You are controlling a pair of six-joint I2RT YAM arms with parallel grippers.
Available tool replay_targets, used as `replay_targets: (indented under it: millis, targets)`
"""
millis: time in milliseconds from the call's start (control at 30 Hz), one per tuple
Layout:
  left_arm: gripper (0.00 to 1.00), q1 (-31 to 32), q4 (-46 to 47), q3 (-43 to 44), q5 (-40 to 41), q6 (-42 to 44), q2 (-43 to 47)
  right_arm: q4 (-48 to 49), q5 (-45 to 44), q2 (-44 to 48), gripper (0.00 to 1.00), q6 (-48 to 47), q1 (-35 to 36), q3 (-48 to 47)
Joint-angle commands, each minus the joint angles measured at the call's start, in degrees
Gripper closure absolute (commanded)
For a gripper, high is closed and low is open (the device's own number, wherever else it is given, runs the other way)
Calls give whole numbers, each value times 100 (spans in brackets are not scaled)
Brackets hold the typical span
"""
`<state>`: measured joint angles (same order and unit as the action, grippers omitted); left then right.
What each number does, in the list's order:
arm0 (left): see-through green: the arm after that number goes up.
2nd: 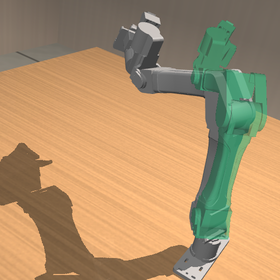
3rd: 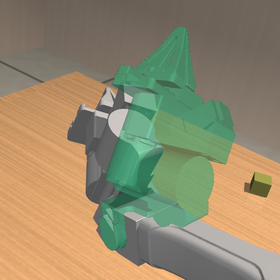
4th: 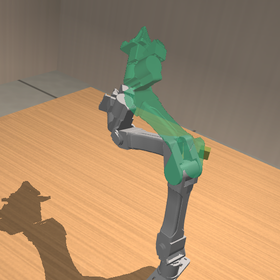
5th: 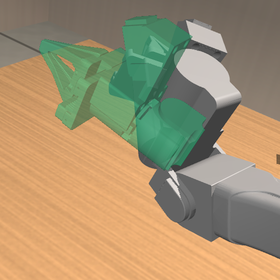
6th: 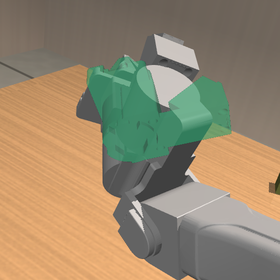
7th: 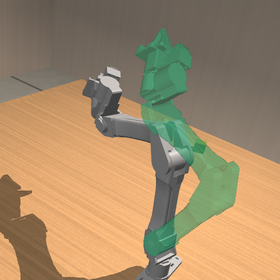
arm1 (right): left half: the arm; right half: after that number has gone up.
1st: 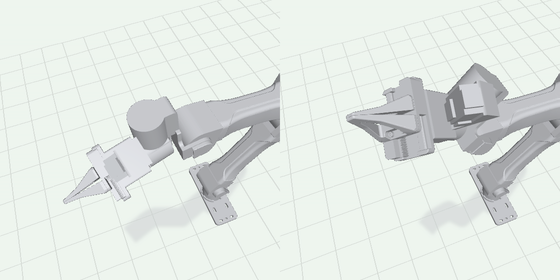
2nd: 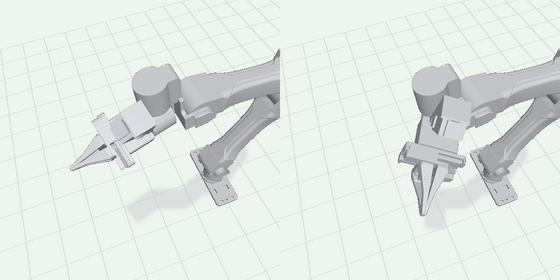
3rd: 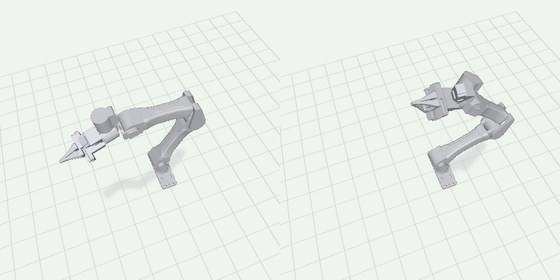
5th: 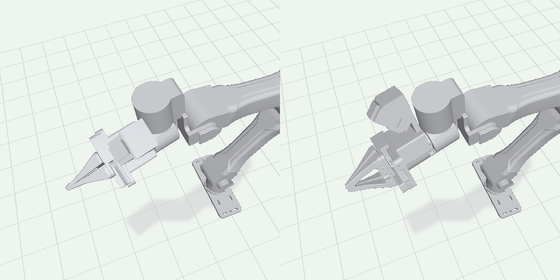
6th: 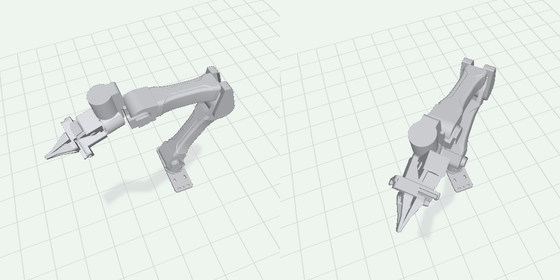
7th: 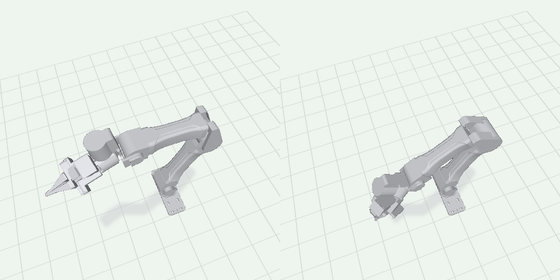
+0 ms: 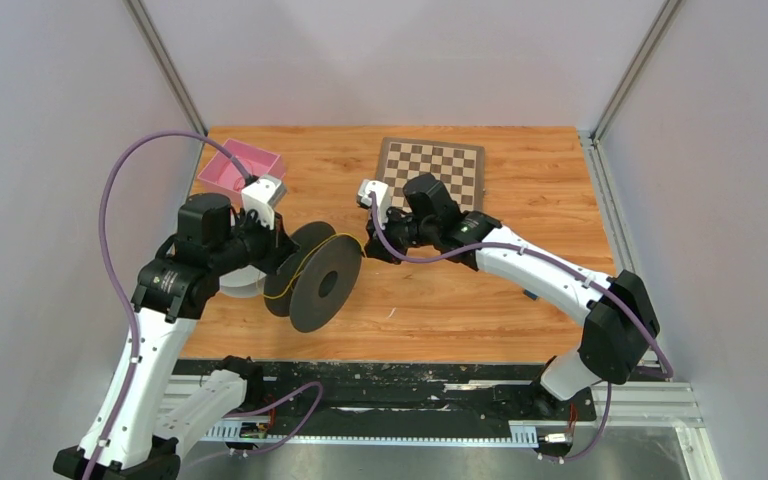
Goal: Wrap the cables
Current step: Place the cable at the center of the board.
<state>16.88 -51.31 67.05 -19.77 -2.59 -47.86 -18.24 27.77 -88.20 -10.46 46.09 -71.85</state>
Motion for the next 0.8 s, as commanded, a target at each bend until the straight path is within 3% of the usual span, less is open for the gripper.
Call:
replay_targets:
  millis: [0,367,533,767]
  targets:
    - [100,25,187,366,-212,-492,28,1,-221,31,93,-38,-59,146]
    - [100,25,380,344,71,-1019,168,99,-9,165,91,136,-90,410]
    - [100,21,533,247,533,-1231,229,273,330,168,95,355,-160,524]
    - [100,23,692,-75,959,-1179,305,482,-163,330,100,997,-508,637]
